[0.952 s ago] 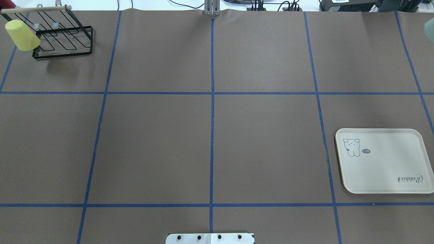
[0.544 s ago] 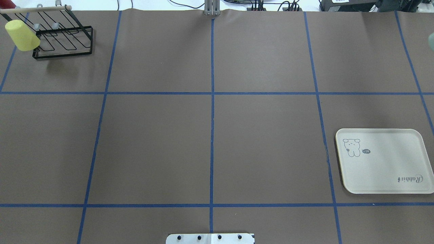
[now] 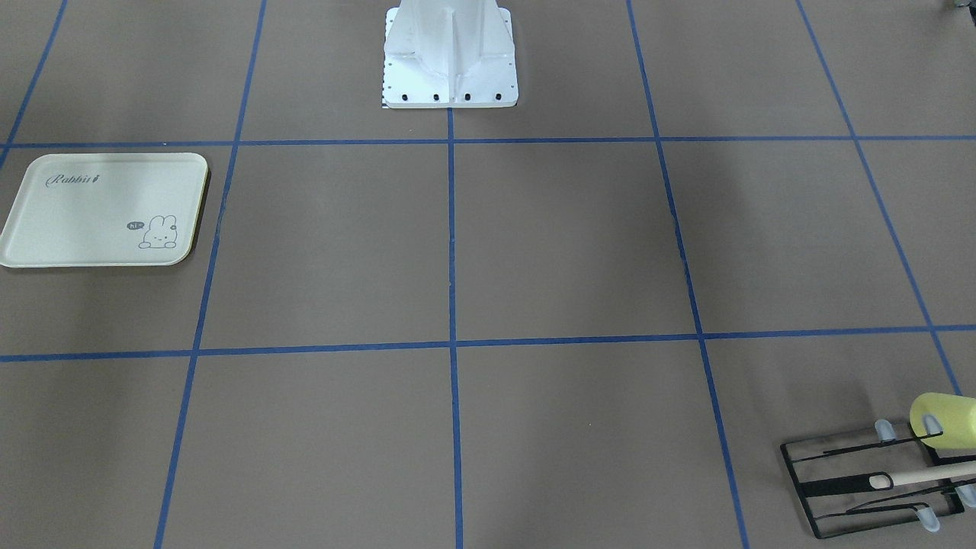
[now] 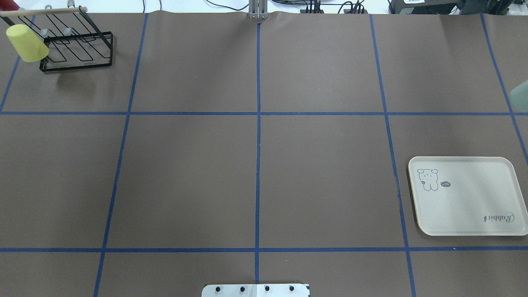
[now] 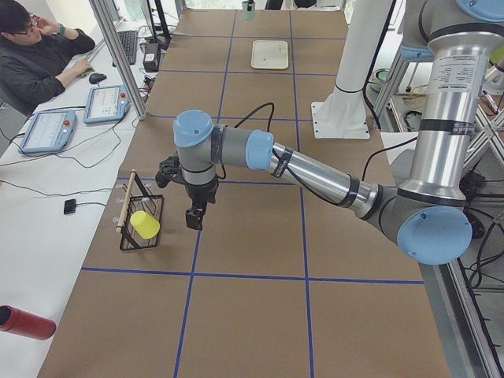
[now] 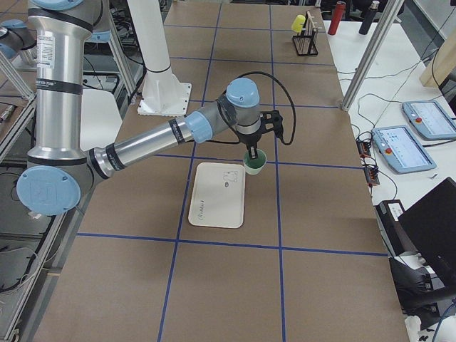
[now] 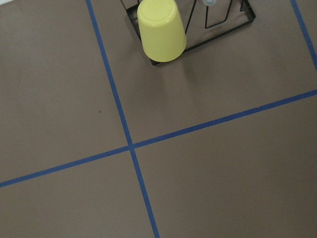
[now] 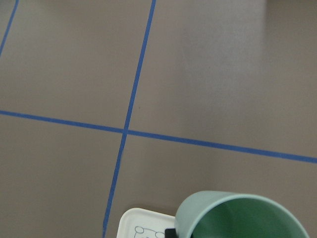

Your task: Left arm grabs green cup and hands to right arm on tray

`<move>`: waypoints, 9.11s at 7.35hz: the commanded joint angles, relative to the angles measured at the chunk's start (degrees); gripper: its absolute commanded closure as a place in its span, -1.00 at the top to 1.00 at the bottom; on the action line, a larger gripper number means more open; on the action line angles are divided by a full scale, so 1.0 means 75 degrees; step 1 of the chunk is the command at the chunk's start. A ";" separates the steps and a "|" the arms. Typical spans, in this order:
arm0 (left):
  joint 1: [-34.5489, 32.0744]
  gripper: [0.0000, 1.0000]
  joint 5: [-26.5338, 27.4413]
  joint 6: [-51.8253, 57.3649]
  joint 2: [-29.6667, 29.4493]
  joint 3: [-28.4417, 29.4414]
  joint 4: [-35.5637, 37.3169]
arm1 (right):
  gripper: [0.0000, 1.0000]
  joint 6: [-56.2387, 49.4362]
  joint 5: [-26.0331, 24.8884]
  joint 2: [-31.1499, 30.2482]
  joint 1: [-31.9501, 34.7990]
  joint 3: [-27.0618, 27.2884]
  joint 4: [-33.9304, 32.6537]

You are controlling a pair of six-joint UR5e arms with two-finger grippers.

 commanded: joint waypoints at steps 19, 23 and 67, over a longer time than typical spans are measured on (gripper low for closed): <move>-0.0018 1.00 -0.0837 -0.0045 0.0525 0.0003 -0.0050 | 1.00 0.1913 -0.1264 -0.0682 -0.1488 -0.0723 0.2136; -0.0018 1.00 -0.0837 -0.0033 0.0514 0.0084 -0.0061 | 1.00 -0.3159 -0.0899 0.0202 0.0975 -0.1887 -0.0582; -0.0053 1.00 -0.0696 -0.0209 0.2037 0.1128 -0.2628 | 1.00 -0.4027 -0.0674 -0.0677 0.2375 -0.3031 -0.0429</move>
